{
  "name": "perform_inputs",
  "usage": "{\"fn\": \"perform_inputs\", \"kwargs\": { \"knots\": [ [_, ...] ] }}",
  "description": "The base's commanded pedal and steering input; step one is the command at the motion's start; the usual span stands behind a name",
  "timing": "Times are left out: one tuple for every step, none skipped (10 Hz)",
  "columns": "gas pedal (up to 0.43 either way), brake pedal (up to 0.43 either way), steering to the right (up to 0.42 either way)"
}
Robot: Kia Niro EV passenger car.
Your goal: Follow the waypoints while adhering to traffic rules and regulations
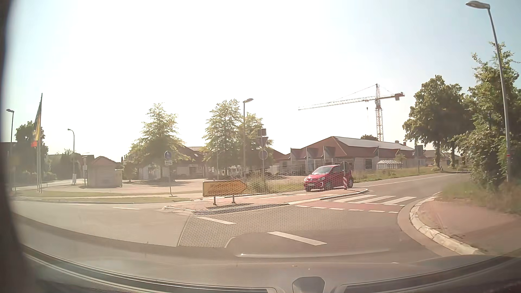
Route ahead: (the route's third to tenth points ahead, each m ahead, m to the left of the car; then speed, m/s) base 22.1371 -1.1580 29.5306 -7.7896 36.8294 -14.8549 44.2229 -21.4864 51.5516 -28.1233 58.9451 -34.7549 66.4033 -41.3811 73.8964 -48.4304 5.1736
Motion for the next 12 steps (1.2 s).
{"fn": "perform_inputs", "kwargs": {
  "knots": [
    [0.169,0.006,0.005],
    [0.177,0.006,0.045],
    [0.189,0.006,0.081],
    [0.197,0.006,0.1],
    [0.197,0.006,0.112],
    [0.209,0.006,0.122],
    [0.209,0.006,0.142],
    [0.209,0.006,0.162],
    [0.228,0.006,0.18],
    [0.248,0.006,0.194],
    [0.248,0.006,0.203],
    [0.26,0.006,0.215]
  ]
}}
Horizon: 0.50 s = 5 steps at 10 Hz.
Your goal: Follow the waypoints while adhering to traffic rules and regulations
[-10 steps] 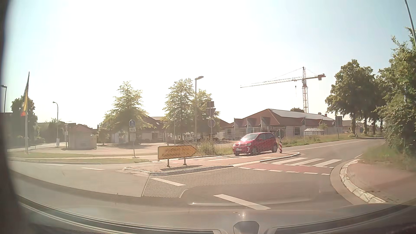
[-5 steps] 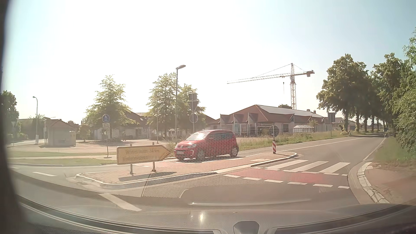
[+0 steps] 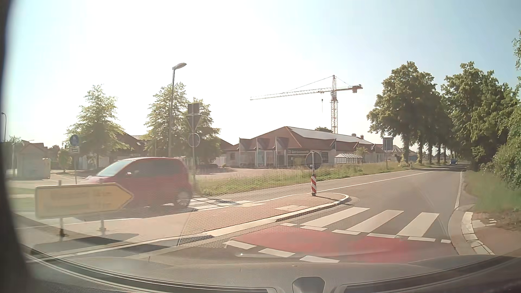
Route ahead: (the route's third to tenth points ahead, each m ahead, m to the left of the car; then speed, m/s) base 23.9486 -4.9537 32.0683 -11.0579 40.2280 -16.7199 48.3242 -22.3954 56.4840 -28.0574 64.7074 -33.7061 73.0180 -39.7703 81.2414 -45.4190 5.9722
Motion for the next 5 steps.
{"fn": "perform_inputs", "kwargs": {
  "knots": [
    [0.26,0.006,0.224],
    [0.268,0.006,0.229],
    [0.28,0.006,0.231],
    [0.28,0.006,0.233],
    [0.28,0.006,0.234]
  ]
}}
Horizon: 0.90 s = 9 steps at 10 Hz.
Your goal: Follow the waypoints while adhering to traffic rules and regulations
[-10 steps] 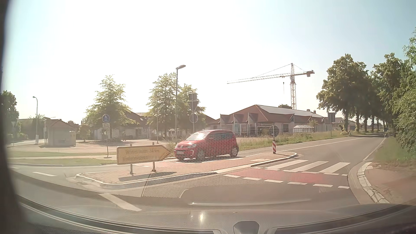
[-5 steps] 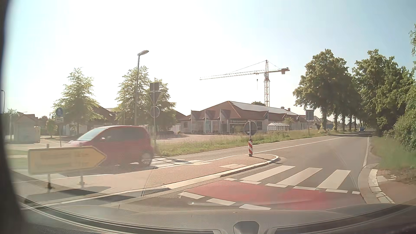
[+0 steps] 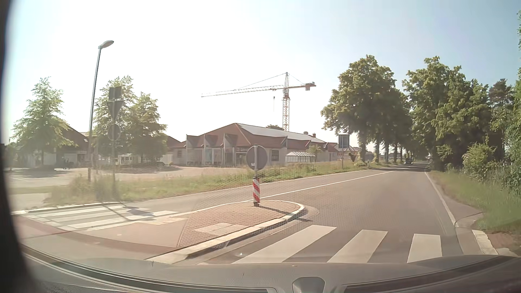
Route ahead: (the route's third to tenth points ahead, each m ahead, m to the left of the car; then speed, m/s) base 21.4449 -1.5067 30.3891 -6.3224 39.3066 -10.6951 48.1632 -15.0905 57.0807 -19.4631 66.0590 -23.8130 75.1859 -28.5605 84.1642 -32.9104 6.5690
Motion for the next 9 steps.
{"fn": "perform_inputs", "kwargs": {
  "knots": [
    [0.28,0.006,0.233],
    [0.28,0.006,0.233],
    [0.28,0.006,0.232],
    [0.299,0.006,0.228],
    [0.299,0.006,0.221],
    [0.311,0.006,0.206],
    [0.311,0.006,0.189],
    [0.319,0.006,0.173],
    [0.319,0.006,0.154]
  ]
}}
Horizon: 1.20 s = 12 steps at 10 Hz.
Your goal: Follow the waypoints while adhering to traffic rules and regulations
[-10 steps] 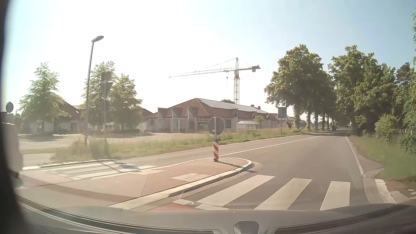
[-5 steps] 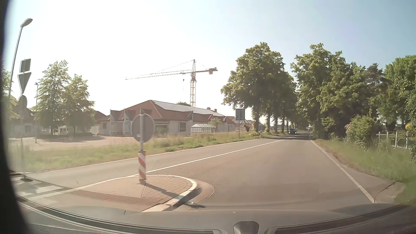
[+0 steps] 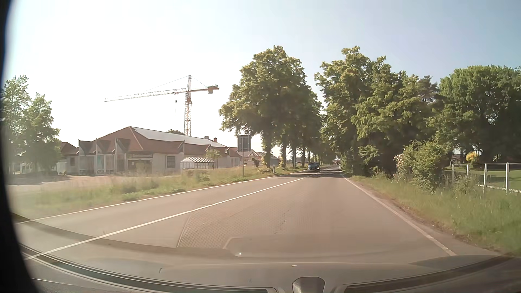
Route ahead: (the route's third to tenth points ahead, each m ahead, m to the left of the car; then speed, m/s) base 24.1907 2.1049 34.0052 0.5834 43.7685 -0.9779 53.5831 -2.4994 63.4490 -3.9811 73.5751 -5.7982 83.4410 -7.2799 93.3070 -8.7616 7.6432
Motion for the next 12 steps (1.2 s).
{"fn": "perform_inputs", "kwargs": {
  "knots": [
    [0.331,0.006,0.138],
    [0.331,0.006,0.123],
    [0.331,0.006,0.108],
    [0.339,0.006,0.092],
    [0.339,0.006,0.079],
    [0.339,0.006,0.063],
    [0.35,0.006,0.047],
    [0.358,0.006,0.034],
    [0.358,0.006,0.019],
    [0.37,0.006,0.009],
    [0.378,0.006,0.005],
    [0.378,0.006,0.004]
  ]
}}
